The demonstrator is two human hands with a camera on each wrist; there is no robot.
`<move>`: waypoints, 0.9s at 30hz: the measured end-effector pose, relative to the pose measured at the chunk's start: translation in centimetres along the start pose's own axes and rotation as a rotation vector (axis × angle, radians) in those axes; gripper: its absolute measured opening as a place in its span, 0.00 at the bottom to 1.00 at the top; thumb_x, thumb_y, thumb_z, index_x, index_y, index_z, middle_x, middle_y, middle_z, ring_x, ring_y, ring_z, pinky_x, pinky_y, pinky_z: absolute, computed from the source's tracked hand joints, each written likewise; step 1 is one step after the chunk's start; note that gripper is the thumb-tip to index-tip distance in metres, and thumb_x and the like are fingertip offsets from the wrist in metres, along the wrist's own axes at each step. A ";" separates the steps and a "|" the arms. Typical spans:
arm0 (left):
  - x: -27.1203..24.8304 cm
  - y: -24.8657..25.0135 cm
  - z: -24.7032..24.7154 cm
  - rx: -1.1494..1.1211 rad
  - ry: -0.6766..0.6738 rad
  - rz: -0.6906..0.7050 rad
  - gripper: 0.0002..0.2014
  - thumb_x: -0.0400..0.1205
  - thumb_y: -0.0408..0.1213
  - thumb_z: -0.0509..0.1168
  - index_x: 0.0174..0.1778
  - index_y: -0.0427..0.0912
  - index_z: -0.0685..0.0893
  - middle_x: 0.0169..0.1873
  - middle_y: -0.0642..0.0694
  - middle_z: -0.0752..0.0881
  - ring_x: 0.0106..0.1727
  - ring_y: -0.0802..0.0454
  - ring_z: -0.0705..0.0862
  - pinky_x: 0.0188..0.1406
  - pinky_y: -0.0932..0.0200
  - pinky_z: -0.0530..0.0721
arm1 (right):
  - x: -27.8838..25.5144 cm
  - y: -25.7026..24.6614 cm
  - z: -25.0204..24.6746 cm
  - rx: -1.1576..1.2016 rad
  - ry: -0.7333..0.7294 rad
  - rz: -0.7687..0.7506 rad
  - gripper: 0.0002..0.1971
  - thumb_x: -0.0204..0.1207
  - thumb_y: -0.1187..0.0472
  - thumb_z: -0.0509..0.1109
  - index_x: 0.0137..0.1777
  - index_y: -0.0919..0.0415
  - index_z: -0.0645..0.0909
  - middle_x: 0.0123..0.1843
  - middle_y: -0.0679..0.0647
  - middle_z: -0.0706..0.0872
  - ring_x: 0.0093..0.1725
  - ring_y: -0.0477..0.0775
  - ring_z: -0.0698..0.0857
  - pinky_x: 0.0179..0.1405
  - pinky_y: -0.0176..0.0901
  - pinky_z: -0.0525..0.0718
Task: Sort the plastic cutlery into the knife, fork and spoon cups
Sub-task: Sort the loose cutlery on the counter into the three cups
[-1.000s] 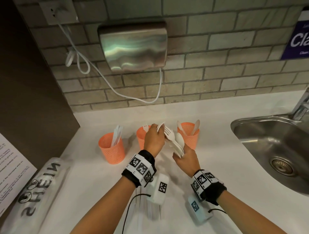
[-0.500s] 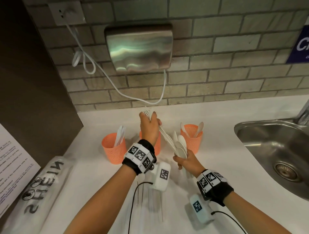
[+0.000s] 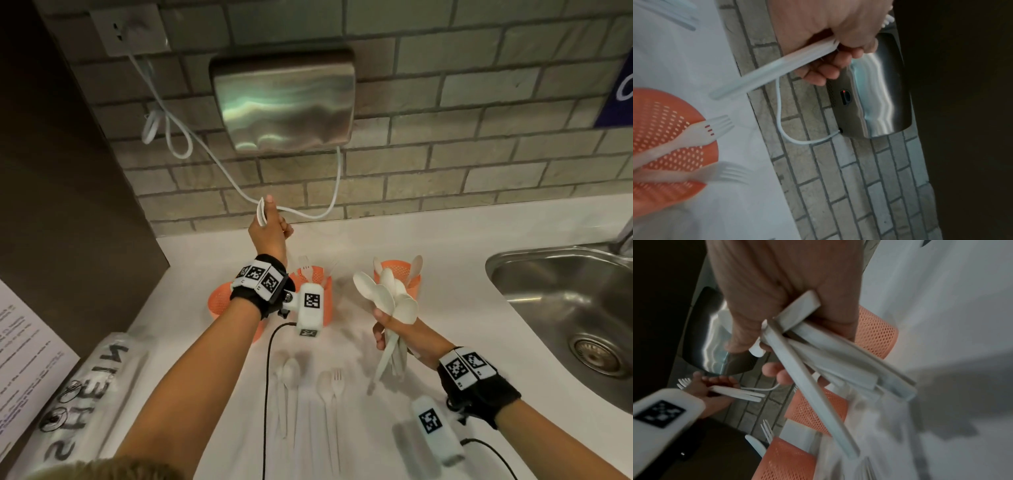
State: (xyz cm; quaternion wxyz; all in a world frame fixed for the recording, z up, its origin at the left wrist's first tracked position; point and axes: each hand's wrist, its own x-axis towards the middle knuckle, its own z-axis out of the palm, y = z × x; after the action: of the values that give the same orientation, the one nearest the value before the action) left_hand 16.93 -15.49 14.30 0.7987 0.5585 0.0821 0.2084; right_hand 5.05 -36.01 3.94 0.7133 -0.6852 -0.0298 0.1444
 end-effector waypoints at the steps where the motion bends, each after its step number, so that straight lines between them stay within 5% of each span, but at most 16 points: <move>1: 0.4 -0.4 0.2 0.005 -0.005 0.001 0.18 0.83 0.47 0.61 0.28 0.44 0.73 0.20 0.50 0.70 0.19 0.56 0.69 0.23 0.63 0.76 | 0.0 -0.1 -0.2 0.042 0.013 0.010 0.18 0.69 0.48 0.70 0.50 0.60 0.74 0.25 0.50 0.78 0.27 0.48 0.77 0.40 0.43 0.82; 8: 0.6 -5.1 0.5 0.206 -0.157 0.012 0.14 0.83 0.42 0.63 0.32 0.44 0.79 0.24 0.47 0.76 0.21 0.56 0.73 0.21 0.69 0.76 | -0.1 -0.5 -1.8 0.270 0.102 0.067 0.15 0.58 0.58 0.74 0.33 0.58 0.68 0.19 0.48 0.64 0.18 0.47 0.66 0.23 0.38 0.74; 11: 0.7 -7.1 -0.4 0.299 -0.228 -0.019 0.08 0.79 0.39 0.68 0.35 0.46 0.79 0.24 0.46 0.77 0.19 0.63 0.77 0.30 0.66 0.79 | 0.0 -0.4 -2.2 0.308 0.096 0.075 0.11 0.61 0.63 0.68 0.30 0.57 0.66 0.17 0.47 0.64 0.17 0.46 0.65 0.22 0.37 0.73; 14: 0.7 -8.2 -0.8 0.378 -0.254 -0.005 0.07 0.76 0.35 0.72 0.39 0.48 0.79 0.31 0.47 0.82 0.33 0.60 0.83 0.47 0.61 0.80 | 0.2 -0.2 -2.4 0.333 0.074 0.074 0.14 0.55 0.60 0.72 0.27 0.56 0.67 0.17 0.47 0.64 0.17 0.46 0.66 0.21 0.37 0.73; 17: 0.3 -7.9 -0.8 0.482 -0.207 0.165 0.04 0.78 0.33 0.69 0.46 0.42 0.82 0.40 0.49 0.84 0.41 0.68 0.80 0.45 0.81 0.72 | 0.6 -0.1 -2.2 0.377 0.046 0.096 0.12 0.56 0.58 0.72 0.27 0.56 0.68 0.17 0.47 0.65 0.16 0.45 0.66 0.21 0.37 0.73; 19: -0.7 -6.9 -0.4 0.491 -0.213 0.274 0.04 0.81 0.30 0.64 0.48 0.38 0.84 0.45 0.48 0.85 0.42 0.69 0.80 0.43 0.84 0.72 | 0.9 0.0 -1.9 0.399 0.029 0.112 0.10 0.62 0.60 0.69 0.30 0.56 0.68 0.17 0.47 0.65 0.17 0.44 0.66 0.21 0.37 0.73; 23: -4.8 -5.1 0.5 0.471 -0.499 0.170 0.06 0.81 0.30 0.63 0.49 0.41 0.84 0.40 0.51 0.85 0.38 0.55 0.83 0.34 0.72 0.79 | 1.5 -0.2 -0.9 0.447 -0.040 0.124 0.13 0.60 0.57 0.71 0.30 0.57 0.67 0.17 0.47 0.66 0.16 0.44 0.66 0.21 0.37 0.74; 27: -8.5 -5.7 0.5 0.487 -0.790 -0.030 0.23 0.70 0.50 0.74 0.58 0.49 0.79 0.46 0.53 0.84 0.41 0.55 0.84 0.40 0.62 0.81 | 1.7 -0.6 0.2 0.467 -0.126 0.127 0.10 0.61 0.55 0.72 0.29 0.55 0.72 0.17 0.47 0.68 0.17 0.44 0.69 0.22 0.37 0.76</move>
State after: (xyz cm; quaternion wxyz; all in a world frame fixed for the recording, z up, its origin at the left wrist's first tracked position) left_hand 10.82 -21.19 8.30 0.6172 0.7653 -0.1737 -0.0571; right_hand 6.77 -35.37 4.26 0.8386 -0.4917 0.0031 0.2346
